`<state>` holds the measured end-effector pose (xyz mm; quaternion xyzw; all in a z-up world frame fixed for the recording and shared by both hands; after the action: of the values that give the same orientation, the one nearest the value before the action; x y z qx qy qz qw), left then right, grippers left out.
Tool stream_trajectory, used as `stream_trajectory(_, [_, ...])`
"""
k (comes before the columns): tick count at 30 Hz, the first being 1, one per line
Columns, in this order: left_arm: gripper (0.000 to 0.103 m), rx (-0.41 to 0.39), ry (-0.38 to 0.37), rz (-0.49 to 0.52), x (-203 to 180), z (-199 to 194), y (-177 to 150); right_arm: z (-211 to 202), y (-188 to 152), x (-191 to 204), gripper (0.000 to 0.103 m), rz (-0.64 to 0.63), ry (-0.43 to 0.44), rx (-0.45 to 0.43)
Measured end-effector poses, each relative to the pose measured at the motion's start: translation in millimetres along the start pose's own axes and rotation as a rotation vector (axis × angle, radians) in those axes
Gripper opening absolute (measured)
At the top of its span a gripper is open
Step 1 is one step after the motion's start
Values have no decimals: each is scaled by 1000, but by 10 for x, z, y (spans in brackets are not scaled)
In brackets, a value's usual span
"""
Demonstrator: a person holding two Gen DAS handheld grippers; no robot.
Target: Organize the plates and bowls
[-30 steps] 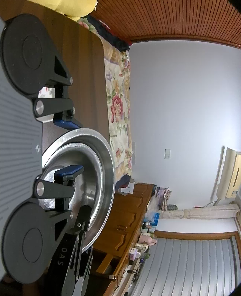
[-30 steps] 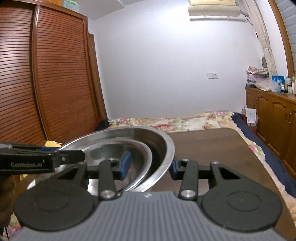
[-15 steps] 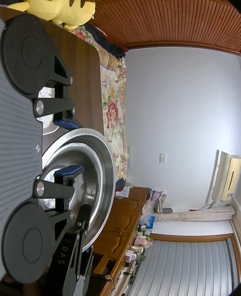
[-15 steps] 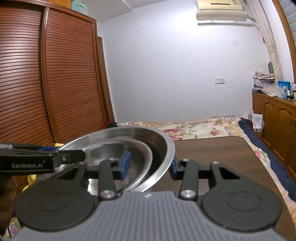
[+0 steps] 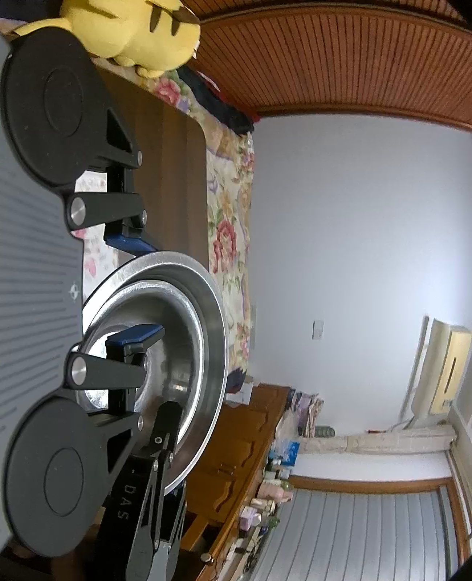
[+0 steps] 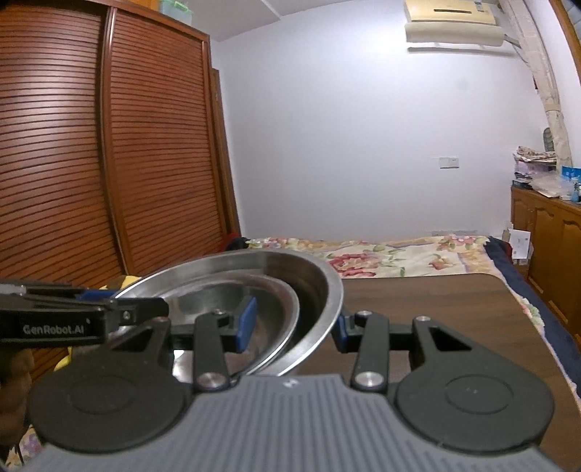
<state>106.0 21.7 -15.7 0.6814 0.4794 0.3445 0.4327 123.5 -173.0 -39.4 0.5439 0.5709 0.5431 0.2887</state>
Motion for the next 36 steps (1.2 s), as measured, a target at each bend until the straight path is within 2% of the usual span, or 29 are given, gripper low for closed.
stream_trajectory(18, [43,59,101,-56,640,41,-258,352,-216,533,44,-68,85,90])
stream_trajectory(30, [43,115,129,-71,798,200,-507,558,-416,679,44,-115,75,152])
stream_trajectory(36, [43,122,143,-62,816,261,-521,640,-431,696,44,-128,66,173])
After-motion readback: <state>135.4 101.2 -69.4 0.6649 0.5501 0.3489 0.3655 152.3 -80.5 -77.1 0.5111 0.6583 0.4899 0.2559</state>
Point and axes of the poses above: each gripper's, at about its wrist camera, not at the fingertips, and z roughly the way its jaws point, x to its left, y to its top, the point moved 6 cm from there along z, roughly the way its jaws point, and after that the axes turned 7 degrees about z, right-handed, at the moved point
